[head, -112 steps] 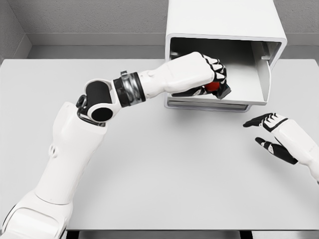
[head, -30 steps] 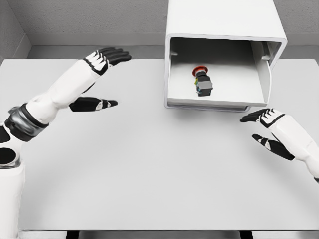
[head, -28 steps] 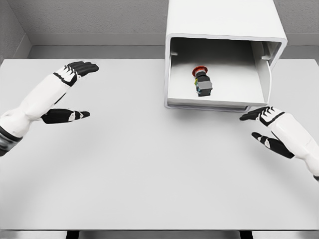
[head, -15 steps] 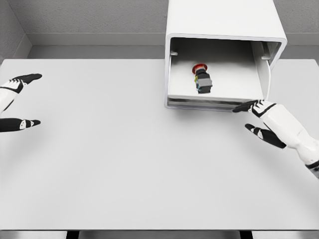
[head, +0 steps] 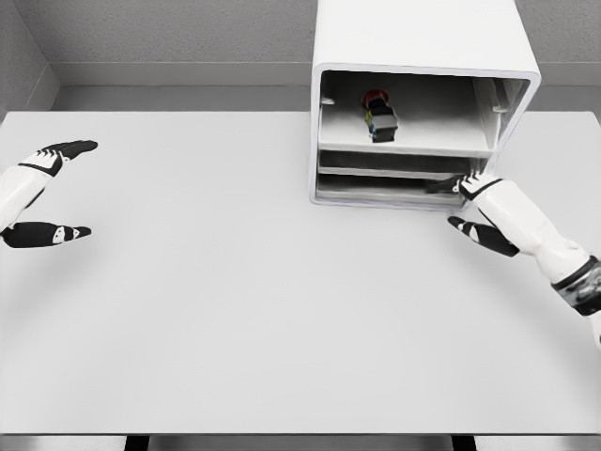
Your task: Slide open multi-storey tabletop storage cabinets and put open load switch and slide close multi-storey tabletop storage cabinets
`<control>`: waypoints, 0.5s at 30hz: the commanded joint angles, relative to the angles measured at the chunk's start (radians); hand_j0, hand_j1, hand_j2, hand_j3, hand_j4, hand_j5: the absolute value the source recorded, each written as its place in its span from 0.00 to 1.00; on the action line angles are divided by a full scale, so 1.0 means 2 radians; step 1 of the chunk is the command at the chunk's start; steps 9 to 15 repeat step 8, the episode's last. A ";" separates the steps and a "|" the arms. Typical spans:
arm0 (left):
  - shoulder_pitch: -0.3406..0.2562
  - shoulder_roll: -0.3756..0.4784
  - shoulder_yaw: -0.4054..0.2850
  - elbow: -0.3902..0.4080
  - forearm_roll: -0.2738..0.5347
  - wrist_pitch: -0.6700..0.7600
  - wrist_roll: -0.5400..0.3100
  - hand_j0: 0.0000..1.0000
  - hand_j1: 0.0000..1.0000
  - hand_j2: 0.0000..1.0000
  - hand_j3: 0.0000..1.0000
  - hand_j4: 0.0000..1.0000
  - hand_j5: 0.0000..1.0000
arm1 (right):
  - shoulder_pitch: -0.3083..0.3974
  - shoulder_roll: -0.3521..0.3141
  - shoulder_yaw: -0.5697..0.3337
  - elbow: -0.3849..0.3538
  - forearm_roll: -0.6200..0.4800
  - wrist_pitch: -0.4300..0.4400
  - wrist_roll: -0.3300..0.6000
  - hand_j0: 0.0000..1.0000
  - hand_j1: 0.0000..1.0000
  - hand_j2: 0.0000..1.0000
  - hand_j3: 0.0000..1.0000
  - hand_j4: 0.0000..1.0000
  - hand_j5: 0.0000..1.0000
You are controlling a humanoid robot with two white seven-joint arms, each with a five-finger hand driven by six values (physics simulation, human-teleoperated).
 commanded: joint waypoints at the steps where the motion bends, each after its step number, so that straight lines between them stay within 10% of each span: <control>1: 0.000 0.000 -0.001 0.000 0.003 0.001 0.000 1.00 1.00 1.00 1.00 1.00 1.00 | 0.000 -0.016 -0.001 0.003 -0.007 0.000 -0.003 0.70 0.70 0.70 0.70 0.70 0.70; 15: 0.000 0.002 -0.004 0.004 0.003 0.001 0.000 1.00 1.00 1.00 1.00 1.00 1.00 | 0.031 -0.037 -0.066 -0.003 -0.010 0.000 -0.005 0.71 0.71 0.71 0.71 0.71 0.71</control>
